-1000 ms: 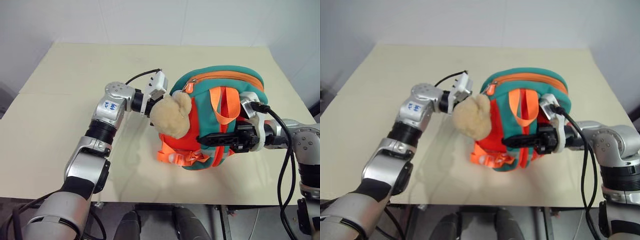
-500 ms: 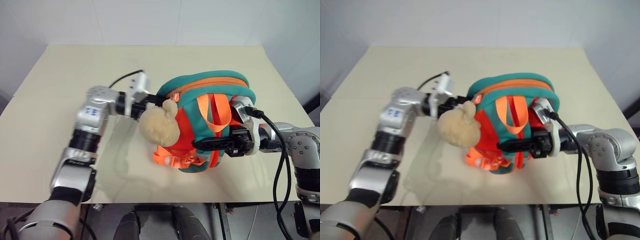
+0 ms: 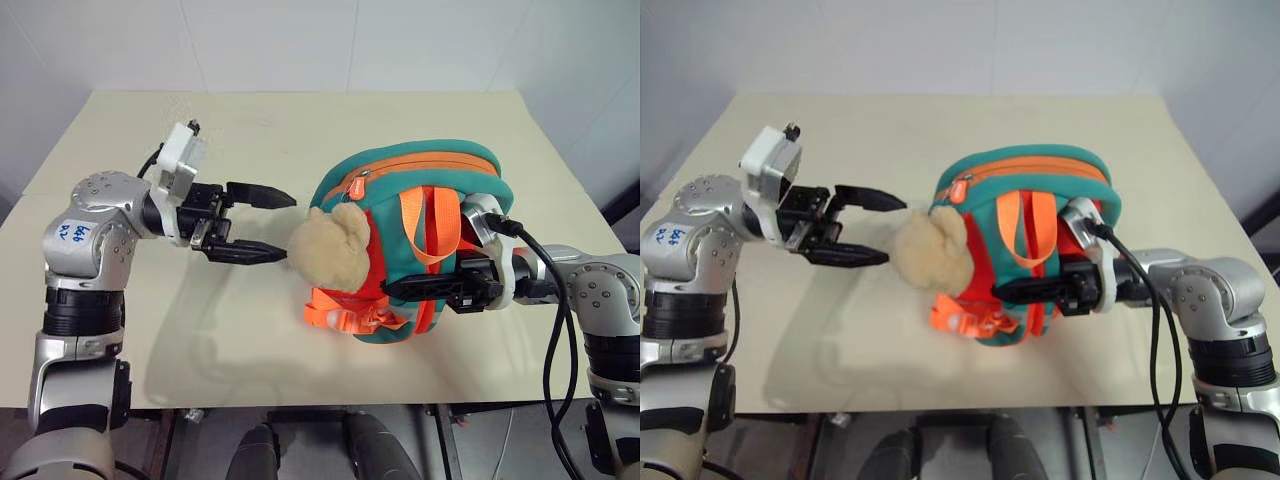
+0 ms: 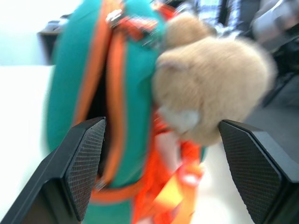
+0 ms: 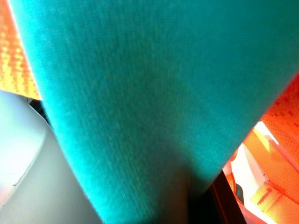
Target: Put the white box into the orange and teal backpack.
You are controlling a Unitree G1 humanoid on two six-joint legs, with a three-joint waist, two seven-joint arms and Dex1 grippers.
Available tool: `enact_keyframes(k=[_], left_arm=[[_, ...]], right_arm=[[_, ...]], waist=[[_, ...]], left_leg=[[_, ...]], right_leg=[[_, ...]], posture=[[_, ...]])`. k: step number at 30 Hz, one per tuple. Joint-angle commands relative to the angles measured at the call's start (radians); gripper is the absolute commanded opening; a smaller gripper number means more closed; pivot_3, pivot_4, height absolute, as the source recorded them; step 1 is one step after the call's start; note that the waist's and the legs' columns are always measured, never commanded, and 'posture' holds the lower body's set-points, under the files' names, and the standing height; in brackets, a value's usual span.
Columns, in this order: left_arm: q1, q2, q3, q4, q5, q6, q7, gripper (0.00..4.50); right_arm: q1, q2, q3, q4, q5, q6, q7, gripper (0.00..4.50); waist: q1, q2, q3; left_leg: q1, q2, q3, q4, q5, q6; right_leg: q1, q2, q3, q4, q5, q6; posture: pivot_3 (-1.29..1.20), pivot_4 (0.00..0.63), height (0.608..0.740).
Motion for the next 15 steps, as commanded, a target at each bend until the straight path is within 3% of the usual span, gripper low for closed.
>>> enact_keyframes(k=[1,9,15], left_arm=[[0.017,-0.021,-0.009,-0.111,-0.052,0.028,0.045,4.09],[0.010,-0.084,-0.088,-0.143,-0.027,-0.008,0.087,4.09],[0.005,-0.114,-0.172,-0.091,0.107,-0.147,0.130,4.09]], right_arm=[[-0.014,0.003,0.009,-0.004,0.003,-0.013,0.015,0.02],[-0.012,0.008,0.014,-0.003,-0.002,-0.021,0.012,0.02],[-0.007,0.016,0.005,-0.011,0.003,-0.020,0.000,0.02]], waist=[[0.001,0.000,0.000],[0.001,0.000,0.000],[0.002,0.000,0.000]], left_leg=[[0.000,0.000,0.000,0.000,0.000,0.000],[0.000,0.000,0.000,0.001,0.000,0.000],[0.000,0.000,0.000,0.001,0.000,0.000]], right_leg=[[0.000,0.000,0.000,0.000,0.000,0.000],[0.000,0.000,0.000,0.000,0.000,0.000],[0.001,0.000,0.000,-0.001,0.000,0.000]], posture=[[0.00,0.150,0.740],[0.00,0.150,0.740],[0.00,0.150,0.740]])
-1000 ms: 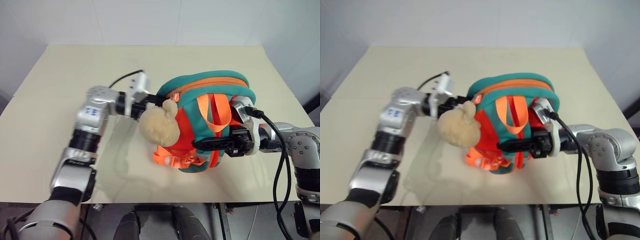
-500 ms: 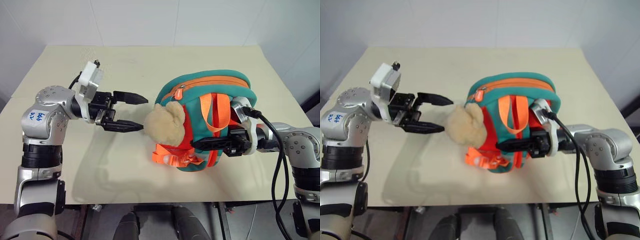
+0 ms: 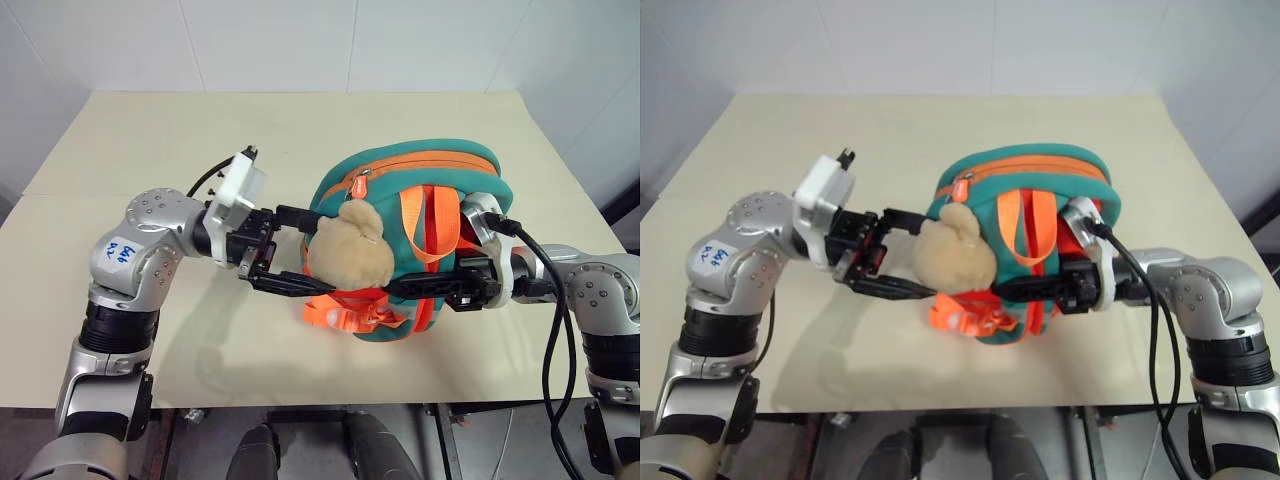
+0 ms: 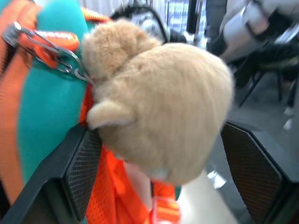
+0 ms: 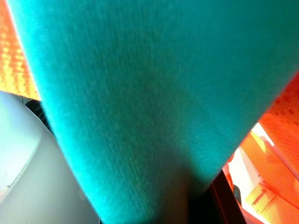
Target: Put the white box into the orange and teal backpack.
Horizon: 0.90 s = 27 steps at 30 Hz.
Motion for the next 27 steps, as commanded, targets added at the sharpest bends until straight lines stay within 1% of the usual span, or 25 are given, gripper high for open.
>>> enact_keyframes(k=[1,3,6,9,11,13,15,17,20,21,23,24,27], left_arm=[[-0.021,-0.027,-0.024,0.033,0.065,-0.077,0.049,3.91],[-0.036,-0.043,-0.013,0.045,0.064,-0.085,0.072,3.51],[-0.045,-0.056,0.001,0.051,0.060,-0.093,0.091,2.57],[-0.047,-0.055,0.021,0.042,0.028,-0.071,0.097,1.74],[-0.046,-0.051,0.032,0.036,0.014,-0.058,0.100,1.27],[-0.039,-0.024,0.060,0.022,-0.033,-0.011,0.079,0.94],[-0.033,0.001,0.081,0.009,-0.075,0.032,0.061,0.78],[-0.029,0.074,0.124,0.037,-0.104,0.064,0.017,0.73],[-0.040,0.173,0.158,0.116,-0.110,0.101,-0.025,0.73],[-0.042,0.194,0.159,0.135,-0.109,0.109,-0.035,0.73],[-0.038,0.283,0.137,0.229,-0.071,0.126,-0.104,0.73],[-0.038,0.310,0.126,0.263,-0.058,0.128,-0.129,0.73],[-0.047,0.340,0.084,0.411,-0.006,0.124,-0.164,0.73]], right_arm=[[-0.003,0.008,0.000,-0.022,0.014,-0.003,-0.002,0.02],[0.000,0.008,-0.005,-0.024,0.016,-0.002,-0.007,0.02],[0.005,0.007,-0.009,-0.027,0.017,-0.002,-0.010,0.02],[0.010,0.007,-0.011,-0.030,0.019,-0.002,-0.014,0.02],[0.011,0.008,-0.012,-0.032,0.020,-0.003,-0.017,0.02],[0.013,0.008,-0.012,-0.032,0.021,-0.003,-0.019,0.02],[0.015,0.008,-0.013,-0.033,0.021,-0.004,-0.020,0.02],[0.021,0.007,-0.017,-0.038,0.024,-0.003,-0.025,0.02],[0.029,0.005,-0.024,-0.044,0.029,-0.001,-0.032,0.02],[0.030,0.005,-0.025,-0.045,0.030,0.000,-0.033,0.02],[0.033,0.004,-0.029,-0.046,0.032,-0.001,-0.038,0.02],[0.034,0.005,-0.030,-0.046,0.033,-0.001,-0.041,0.02],[0.037,0.008,-0.034,-0.050,0.041,0.000,-0.052,0.02]], waist=[[0.000,0.000,0.000],[0.000,0.000,0.000],[-0.001,0.000,0.000],[-0.001,0.000,0.000],[0.000,0.000,0.000],[-0.001,0.000,0.000],[-0.004,0.000,0.000],[-0.005,0.000,0.000],[-0.006,0.000,0.000],[-0.005,0.000,0.000],[-0.005,0.000,0.000],[-0.006,0.000,0.000],[-0.004,0.000,0.000]], left_leg=[[0.000,0.000,0.000,0.000,0.000,0.000],[0.000,0.000,0.000,0.000,0.000,0.000],[0.000,0.000,0.000,0.000,0.000,0.000],[0.000,0.000,0.000,0.000,0.000,0.000],[0.000,0.000,0.000,0.000,0.000,0.000],[0.000,0.000,0.000,0.000,0.000,0.000],[0.000,0.000,0.000,0.000,0.000,0.000],[0.000,0.000,0.000,-0.001,0.000,0.000],[0.000,0.000,0.000,-0.001,0.000,0.000],[0.000,0.000,0.000,-0.001,0.000,0.000],[0.000,0.000,0.000,-0.001,0.000,0.000],[0.000,0.000,0.000,-0.001,0.000,0.000],[0.001,0.000,0.000,-0.002,0.000,0.000]], right_leg=[[0.000,0.000,0.000,0.000,0.000,0.000],[0.000,0.000,0.000,0.000,0.000,0.000],[0.000,0.000,0.000,0.000,0.000,0.000],[0.000,0.000,0.000,0.000,0.000,0.000],[0.000,0.000,0.000,0.000,0.000,0.000],[0.000,0.000,0.000,0.000,0.000,0.000],[0.000,0.000,0.000,0.000,0.000,0.000],[0.000,0.000,0.000,0.000,0.000,0.000],[0.000,0.001,0.000,0.000,0.000,0.000],[0.000,0.001,0.000,0.000,0.000,0.000],[0.000,0.000,0.000,0.000,0.000,0.000],[0.000,0.000,0.000,-0.001,0.000,0.000],[0.000,0.001,0.000,-0.001,0.000,-0.001]], posture=[[0.00,0.150,0.740],[0.00,0.150,0.740],[0.00,0.150,0.740],[0.00,0.150,0.740],[0.00,0.150,0.740],[0.00,0.150,0.740],[0.00,0.150,0.740],[0.00,0.150,0.740],[0.00,0.150,0.740],[0.00,0.150,0.740],[0.00,0.150,0.740],[0.00,0.150,0.740],[0.00,0.150,0.740]])
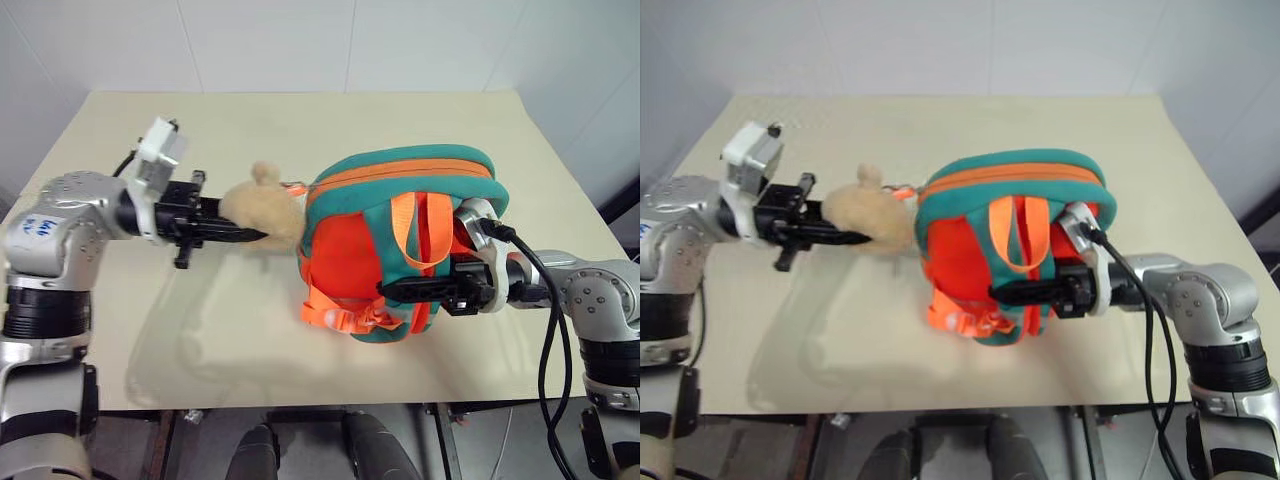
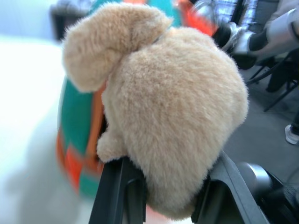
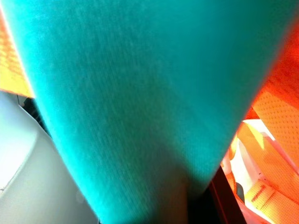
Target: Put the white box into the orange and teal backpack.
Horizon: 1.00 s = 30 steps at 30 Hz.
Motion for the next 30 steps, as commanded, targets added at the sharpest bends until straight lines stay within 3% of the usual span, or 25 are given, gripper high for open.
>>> enact_keyframes(k=[1,8,14,18,23,28,30], left_arm=[[-0.004,0.024,-0.040,0.179,0.094,-0.034,-0.039,0.73],[-0.001,-0.165,-0.155,0.467,0.267,-0.255,0.003,0.73],[0.006,-0.297,-0.149,0.559,0.319,-0.378,0.044,0.73],[0.136,-0.357,-0.062,0.381,0.235,-0.426,0.084,0.73],[0.256,-0.325,0.003,0.156,0.187,-0.355,0.129,0.73],[0.286,-0.259,0.046,0.061,0.190,-0.373,0.141,0.73],[0.282,-0.242,0.062,0.034,0.171,-0.351,0.149,0.72]], right_arm=[[0.010,-0.001,-0.029,-0.024,0.027,0.001,-0.012,0.02],[0.019,0.019,-0.041,-0.040,0.046,-0.002,-0.055,0.02],[0.036,0.043,-0.045,-0.056,0.054,-0.012,-0.099,0.02],[0.070,0.075,-0.027,-0.105,-0.040,-0.115,-0.163,0.02],[0.133,0.073,-0.067,-0.146,-0.082,-0.210,-0.187,0.02],[0.144,0.053,-0.133,-0.150,-0.079,-0.264,-0.198,0.02],[0.140,0.060,-0.148,-0.144,-0.075,-0.279,-0.213,0.74]], waist=[[0.002,0.000,0.000],[0.007,0.000,0.000],[0.007,0.000,0.000],[0.010,0.000,0.000],[0.017,0.000,0.000],[0.024,0.000,0.000],[0.024,0.000,0.000]], left_leg=[[0.000,0.000,0.000,0.000,0.000,0.000],[-0.001,0.000,0.000,0.000,0.000,0.000],[-0.001,0.000,0.000,0.000,0.000,0.000],[-0.001,0.000,0.000,0.000,0.000,0.000],[-0.002,0.000,-0.001,0.000,0.000,0.000],[-0.001,0.000,-0.001,0.001,0.000,0.000],[0.000,0.000,0.000,0.001,0.000,0.000]], right_leg=[[0.000,0.000,0.000,0.000,0.000,0.000],[0.000,0.000,0.000,0.000,0.000,0.000],[-0.001,-0.001,0.000,0.000,0.000,0.000],[0.000,-0.001,0.000,0.000,0.000,0.000],[-0.001,-0.001,0.000,0.001,0.000,0.000],[0.000,-0.001,0.000,0.001,0.001,0.001],[0.000,-0.001,0.000,0.001,0.001,0.000]], posture=[[0.00,0.150,0.740],[0.00,0.150,0.740],[0.00,0.150,0.740],[0.00,0.150,0.740],[0.00,0.150,0.740],[0.00,0.150,0.740],[0.00,0.150,0.740]])
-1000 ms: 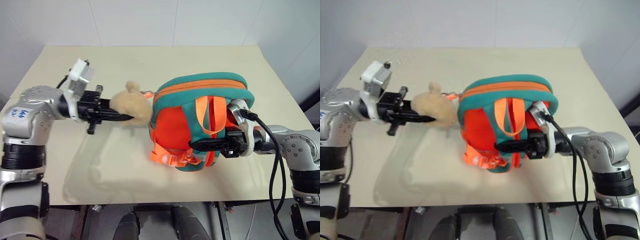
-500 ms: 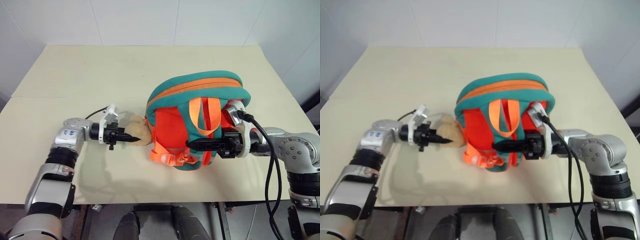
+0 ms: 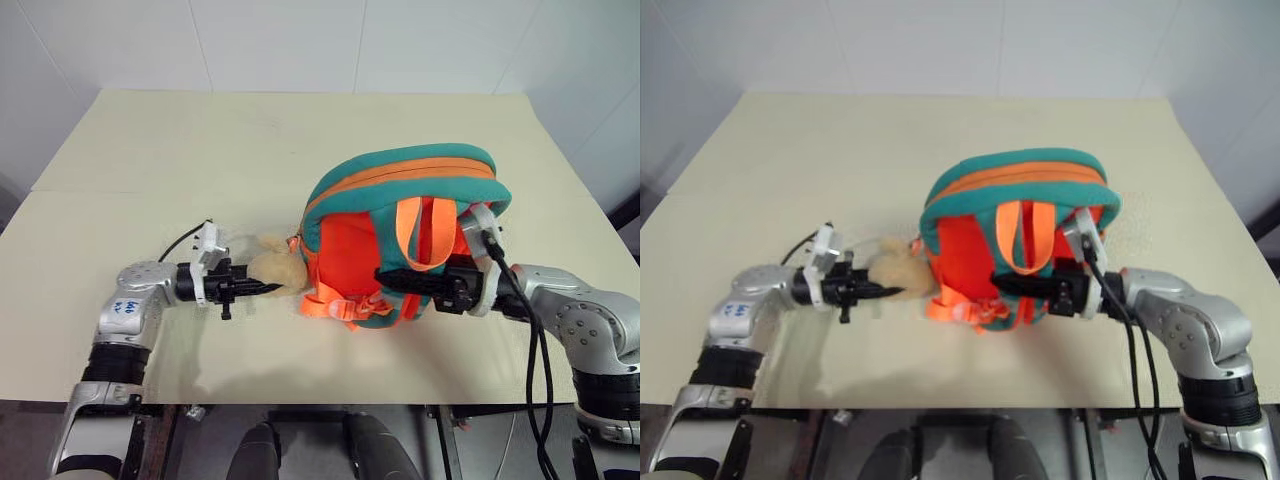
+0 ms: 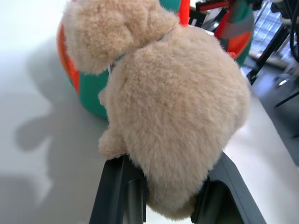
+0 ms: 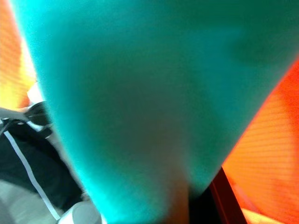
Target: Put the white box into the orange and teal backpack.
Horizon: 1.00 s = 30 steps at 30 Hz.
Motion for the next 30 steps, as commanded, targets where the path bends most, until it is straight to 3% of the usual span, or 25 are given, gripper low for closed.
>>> enact_keyframes(k=[1,11,12,14,20,30], left_arm=[[-0.001,0.031,0.051,-0.066,-0.043,0.031,0.015,0.72],[0.096,0.068,0.076,-0.180,-0.079,0.073,0.032,3.85],[0.103,0.069,0.077,-0.185,-0.081,0.073,0.030,4.13],[0.110,0.066,0.086,-0.184,-0.077,0.050,0.037,4.47],[0.172,0.082,0.152,-0.193,-0.083,-0.028,0.037,4.47],[0.403,0.090,0.276,-0.318,-0.120,-0.094,0.070,4.47]], right_arm=[[-0.015,-0.002,-0.061,-0.022,0.023,-0.032,-0.024,1.01],[-0.003,-0.029,-0.063,-0.048,-0.075,-0.191,-0.011,4.36],[0.003,-0.035,-0.067,-0.051,-0.078,-0.195,-0.011,4.50],[0.048,-0.073,-0.098,-0.069,-0.095,-0.210,-0.006,4.50],[0.188,-0.172,-0.214,-0.084,-0.152,-0.285,0.022,4.50],[0.334,-0.160,-0.267,0.024,-0.320,-0.596,0.099,4.50]], waist=[[0.000,0.000,0.000],[0.001,0.000,0.000],[0.002,0.000,0.000],[0.006,0.000,0.000],[0.009,0.000,0.000],[0.004,0.000,0.000]], left_leg=[[0.000,0.000,0.000,0.000,0.000,0.000],[0.000,0.000,0.000,-0.002,0.000,0.000],[0.000,0.000,0.000,-0.002,0.000,0.000],[0.000,0.000,0.000,-0.002,0.000,0.000],[-0.001,0.000,0.001,-0.002,0.000,0.000],[0.001,0.000,0.004,-0.002,0.000,0.001]], right_leg=[[0.000,0.000,0.000,0.000,0.000,0.000],[0.000,0.000,0.000,-0.002,0.000,0.000],[0.000,0.000,0.000,-0.002,0.000,0.000],[0.000,0.000,0.000,-0.002,0.000,0.000],[0.000,-0.001,0.000,-0.004,0.000,0.000],[0.001,0.000,0.003,-0.004,0.000,0.000]], posture=[[0.00,0.150,0.740],[0.00,0.150,0.740],[0.00,0.150,0.740],[0.00,0.150,0.740],[0.00,0.150,0.740],[0.00,0.150,0.740]])
